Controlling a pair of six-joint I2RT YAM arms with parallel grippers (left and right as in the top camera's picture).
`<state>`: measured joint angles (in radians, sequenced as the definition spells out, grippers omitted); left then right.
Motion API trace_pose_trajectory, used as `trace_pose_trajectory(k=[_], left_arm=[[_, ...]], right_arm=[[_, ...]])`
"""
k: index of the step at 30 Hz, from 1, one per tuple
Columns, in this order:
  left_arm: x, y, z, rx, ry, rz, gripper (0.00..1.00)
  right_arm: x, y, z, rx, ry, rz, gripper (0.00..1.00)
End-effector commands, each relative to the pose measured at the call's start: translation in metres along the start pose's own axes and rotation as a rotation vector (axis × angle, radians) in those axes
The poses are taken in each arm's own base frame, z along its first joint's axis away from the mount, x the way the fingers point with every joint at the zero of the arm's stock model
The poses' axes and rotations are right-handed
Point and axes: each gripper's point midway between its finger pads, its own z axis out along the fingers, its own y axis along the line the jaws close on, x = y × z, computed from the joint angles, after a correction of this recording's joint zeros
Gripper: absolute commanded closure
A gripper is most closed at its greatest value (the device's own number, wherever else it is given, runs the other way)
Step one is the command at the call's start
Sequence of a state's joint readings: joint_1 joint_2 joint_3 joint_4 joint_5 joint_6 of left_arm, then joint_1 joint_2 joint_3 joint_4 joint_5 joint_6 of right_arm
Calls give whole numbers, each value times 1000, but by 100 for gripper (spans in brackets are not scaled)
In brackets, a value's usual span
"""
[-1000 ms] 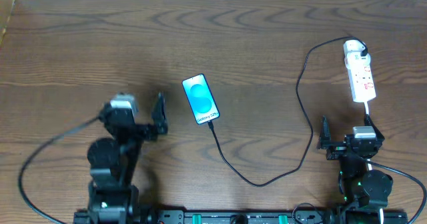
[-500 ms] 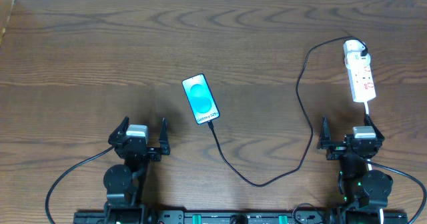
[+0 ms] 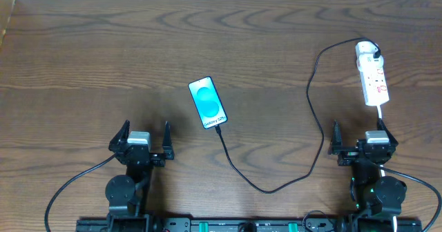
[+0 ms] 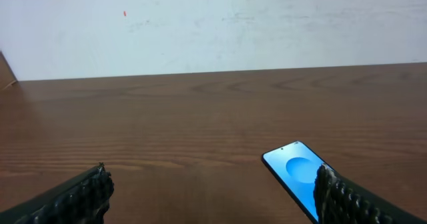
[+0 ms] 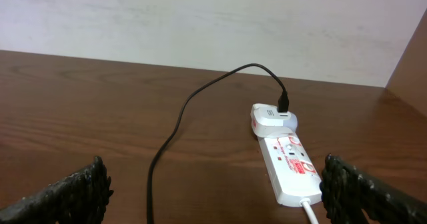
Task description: Plug charger to phone and switch on socket
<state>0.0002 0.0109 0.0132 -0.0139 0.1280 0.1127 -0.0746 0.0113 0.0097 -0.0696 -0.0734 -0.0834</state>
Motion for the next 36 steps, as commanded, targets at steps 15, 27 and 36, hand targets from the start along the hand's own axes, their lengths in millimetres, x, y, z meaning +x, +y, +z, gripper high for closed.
trace_pose_trajectory(k=[15,27,36], left_arm=[[14,8,0,-27,49,9,3],[14,8,0,-27,49,9,3],[14,8,0,-27,49,9,3]], right_arm=[[1,-2,0,9,1,12,1],[1,-2,0,9,0,12,1],[1,-2,0,9,0,12,1]])
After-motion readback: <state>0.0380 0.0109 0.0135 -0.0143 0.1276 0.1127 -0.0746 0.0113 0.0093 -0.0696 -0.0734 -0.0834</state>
